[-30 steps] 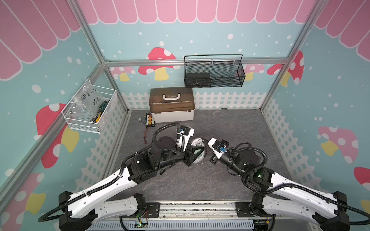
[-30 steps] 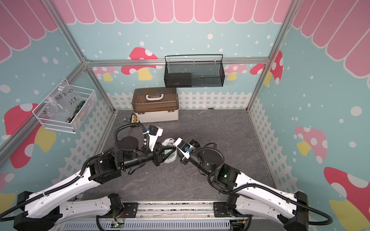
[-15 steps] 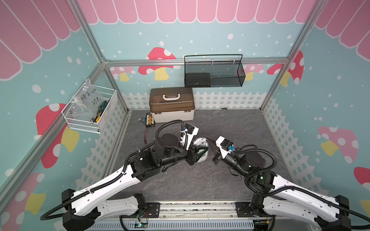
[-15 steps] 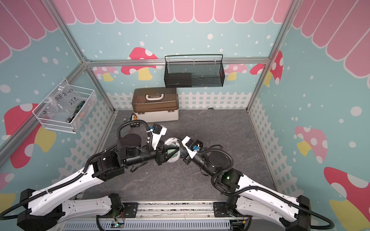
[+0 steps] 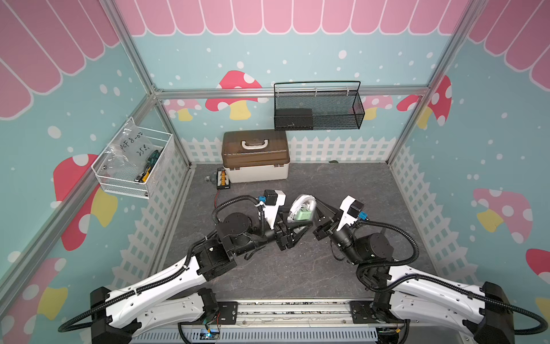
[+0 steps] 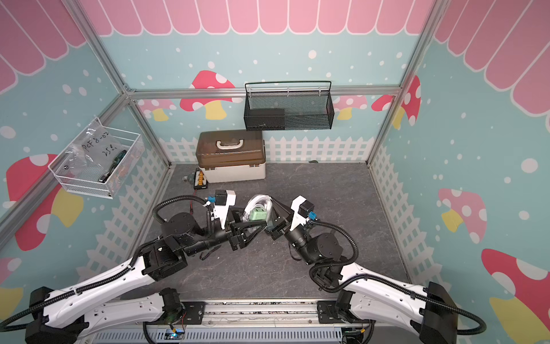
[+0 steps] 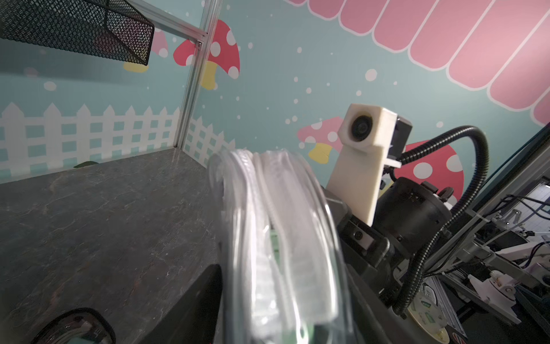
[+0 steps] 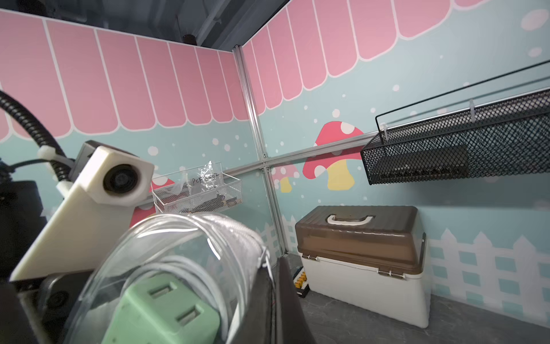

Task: Pack away charging kits
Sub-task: Zip the zipper on the storage bag.

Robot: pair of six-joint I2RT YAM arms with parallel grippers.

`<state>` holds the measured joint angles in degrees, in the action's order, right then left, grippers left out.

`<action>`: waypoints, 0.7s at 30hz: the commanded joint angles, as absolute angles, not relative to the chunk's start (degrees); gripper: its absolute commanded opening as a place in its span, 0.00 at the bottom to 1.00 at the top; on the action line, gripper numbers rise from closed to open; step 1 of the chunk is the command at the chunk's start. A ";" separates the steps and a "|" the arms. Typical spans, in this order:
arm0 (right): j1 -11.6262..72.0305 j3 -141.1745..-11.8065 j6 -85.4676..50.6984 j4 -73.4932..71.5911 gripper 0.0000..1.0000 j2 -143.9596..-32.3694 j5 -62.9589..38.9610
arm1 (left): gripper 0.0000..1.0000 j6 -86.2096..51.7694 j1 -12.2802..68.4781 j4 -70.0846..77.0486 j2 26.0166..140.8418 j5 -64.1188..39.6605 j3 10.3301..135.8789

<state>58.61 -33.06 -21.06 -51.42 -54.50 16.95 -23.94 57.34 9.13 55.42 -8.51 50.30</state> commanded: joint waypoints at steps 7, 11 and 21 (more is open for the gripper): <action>60.06 -35.18 -28.74 -57.54 0.00 -57.22 21.94 | 0.66 -27.17 57.55 28.41 56.21 1.67 44.70; 60.91 -34.82 -29.09 -59.11 0.00 -58.28 22.48 | 0.65 -28.24 57.61 31.99 57.21 3.57 44.30; 62.00 -36.95 -26.97 -55.32 0.00 -58.18 22.21 | 0.23 -29.63 57.64 31.27 59.86 4.84 46.33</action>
<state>61.14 -34.63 -27.64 -55.33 -59.48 23.62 -29.30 57.41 31.94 60.10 3.81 44.95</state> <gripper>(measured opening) 0.047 0.310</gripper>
